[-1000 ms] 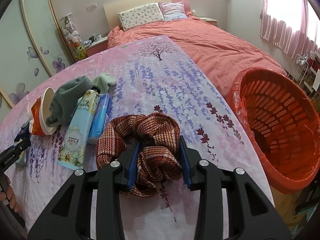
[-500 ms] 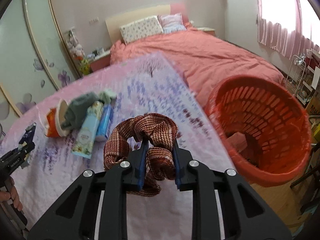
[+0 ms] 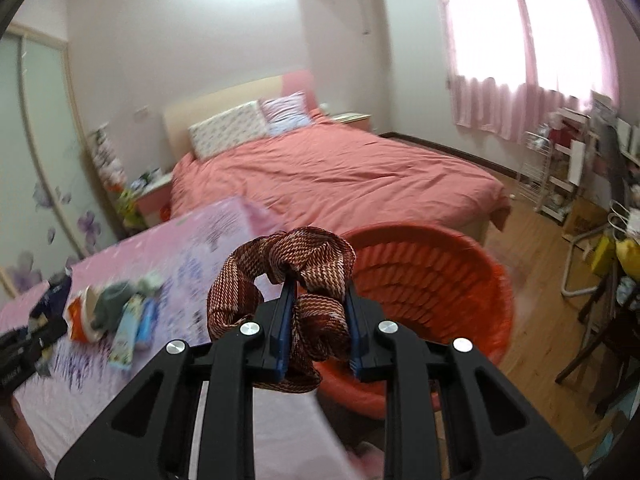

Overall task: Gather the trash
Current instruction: 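Carry scarf and snack bag over the orange basket and open both tools, then move both tools back to the bed toward the paper cup and lotion tube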

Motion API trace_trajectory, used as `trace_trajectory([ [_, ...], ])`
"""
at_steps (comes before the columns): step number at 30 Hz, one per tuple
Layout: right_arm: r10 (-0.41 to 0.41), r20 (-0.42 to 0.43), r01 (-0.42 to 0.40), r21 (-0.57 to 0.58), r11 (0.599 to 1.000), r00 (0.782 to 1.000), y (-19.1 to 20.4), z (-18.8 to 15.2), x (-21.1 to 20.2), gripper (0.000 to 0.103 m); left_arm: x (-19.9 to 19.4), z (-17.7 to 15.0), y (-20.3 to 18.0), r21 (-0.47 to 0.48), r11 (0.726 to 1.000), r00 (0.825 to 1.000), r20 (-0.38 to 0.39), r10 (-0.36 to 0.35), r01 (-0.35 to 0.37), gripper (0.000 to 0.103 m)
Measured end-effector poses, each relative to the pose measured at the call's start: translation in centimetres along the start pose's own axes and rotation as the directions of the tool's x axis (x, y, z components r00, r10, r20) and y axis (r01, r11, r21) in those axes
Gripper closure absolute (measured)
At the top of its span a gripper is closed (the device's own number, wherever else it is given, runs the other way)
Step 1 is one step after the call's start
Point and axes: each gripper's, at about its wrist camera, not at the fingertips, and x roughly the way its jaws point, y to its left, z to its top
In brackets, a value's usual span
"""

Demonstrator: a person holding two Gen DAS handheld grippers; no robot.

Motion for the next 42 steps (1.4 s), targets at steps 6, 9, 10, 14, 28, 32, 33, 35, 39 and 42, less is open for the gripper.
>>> trace_trajectory([
  [6, -0.046, 0.011, 0.045, 0.091, 0.995, 0.999, -4.3, 0.9, 1.0, 0.08, 4.2, 1.4, -7.5, 0.048, 0.99, 0.99, -0.039, -0.134, 0.136, 0.066],
  [9, -0.061, 0.013, 0.059, 0.119, 0.991, 0.998, -5.7, 1.1, 1.8, 0.08, 6.7, 1.9, -10.9, 0.069, 0.98, 0.981, -0.068, -0.183, 0.188, 0.065],
  [10, -0.065, 0.014, 0.063, 0.125, 0.99, 0.998, -5.9, 1.1, 1.9, 0.08, 7.7, 2.0, -12.3, 0.081, 0.975, 0.977, -0.078, -0.199, 0.205, 0.065],
  [14, -0.072, 0.017, 0.068, 0.161, 0.985, 0.997, -7.7, 1.3, 2.9, 0.08, 10.3, 2.1, -15.5, 0.112, 0.963, 0.966, -0.118, -0.231, 0.244, 0.065],
  [28, -0.053, -0.053, 0.062, 0.192, 0.979, 0.997, -9.3, -0.4, 5.6, 0.043, 16.5, 1.6, -16.0, 0.127, 0.974, 0.969, -0.184, -0.162, 0.187, 0.036],
  [32, -0.071, -0.052, 0.078, 0.146, 0.986, 0.996, -8.6, -0.7, 5.3, 0.037, 15.3, 1.0, -13.4, 0.129, 0.983, 0.98, -0.163, -0.112, 0.134, 0.03],
  [33, -0.074, -0.053, 0.08, 0.128, 0.989, 0.996, -8.2, -0.7, 5.3, 0.037, 14.8, 0.9, -12.5, 0.129, 0.985, 0.984, -0.153, -0.093, 0.113, 0.029],
  [35, -0.07, -0.055, 0.075, 0.093, 0.993, 0.996, -7.1, -1.0, 5.0, 0.036, 13.8, 0.8, -10.9, 0.122, 0.99, 0.989, -0.137, -0.055, 0.072, 0.027],
  [39, -0.045, -0.07, 0.049, 0.053, 0.997, 0.997, -5.4, -1.3, 5.0, 0.034, 11.1, 0.4, -5.7, 0.092, 0.995, 0.995, -0.085, 0.055, -0.047, 0.022],
  [42, -0.017, -0.089, 0.019, 0.021, 1.0, 0.996, -3.4, -1.9, 4.8, 0.034, 9.3, 0.3, -1.7, 0.058, 0.99, 0.989, -0.059, 0.135, -0.132, 0.019],
])
